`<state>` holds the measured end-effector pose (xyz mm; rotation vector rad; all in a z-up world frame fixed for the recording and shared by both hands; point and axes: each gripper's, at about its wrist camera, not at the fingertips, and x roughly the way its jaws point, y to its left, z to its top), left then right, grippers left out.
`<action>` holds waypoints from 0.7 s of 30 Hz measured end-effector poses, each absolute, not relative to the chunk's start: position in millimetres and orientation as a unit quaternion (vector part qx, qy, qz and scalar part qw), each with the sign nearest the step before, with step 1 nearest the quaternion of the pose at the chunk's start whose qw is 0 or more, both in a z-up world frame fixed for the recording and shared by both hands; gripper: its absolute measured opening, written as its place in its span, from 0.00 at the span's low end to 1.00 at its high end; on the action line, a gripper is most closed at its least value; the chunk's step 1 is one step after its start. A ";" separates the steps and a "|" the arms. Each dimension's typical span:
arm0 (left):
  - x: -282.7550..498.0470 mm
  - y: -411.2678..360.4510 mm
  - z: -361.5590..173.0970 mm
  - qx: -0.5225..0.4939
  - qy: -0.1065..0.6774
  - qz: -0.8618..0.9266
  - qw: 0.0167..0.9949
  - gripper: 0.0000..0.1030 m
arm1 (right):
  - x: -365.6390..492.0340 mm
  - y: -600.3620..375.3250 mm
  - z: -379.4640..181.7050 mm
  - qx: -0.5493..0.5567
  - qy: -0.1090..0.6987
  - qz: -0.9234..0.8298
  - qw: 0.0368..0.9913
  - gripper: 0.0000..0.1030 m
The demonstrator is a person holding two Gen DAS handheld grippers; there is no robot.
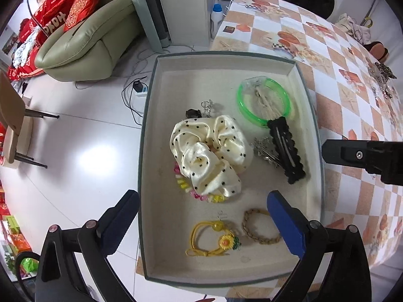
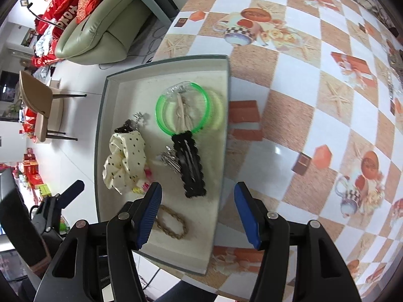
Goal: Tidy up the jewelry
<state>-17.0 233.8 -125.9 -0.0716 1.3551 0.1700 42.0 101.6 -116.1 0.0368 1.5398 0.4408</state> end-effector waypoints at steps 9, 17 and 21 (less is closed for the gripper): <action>-28.7 224.5 -112.2 -0.036 0.633 0.071 0.770 1.00 | 27.0 91.7 -97.4 -0.009 0.682 0.194 0.705 0.66; -39.5 218.9 -92.6 -0.018 0.629 0.075 0.773 1.00 | 14.4 96.0 -74.8 -0.045 0.662 0.207 0.719 0.77; -41.0 220.9 -80.8 -0.014 0.625 0.081 0.776 1.00 | 9.7 99.8 -62.1 -0.079 0.649 0.209 0.727 0.78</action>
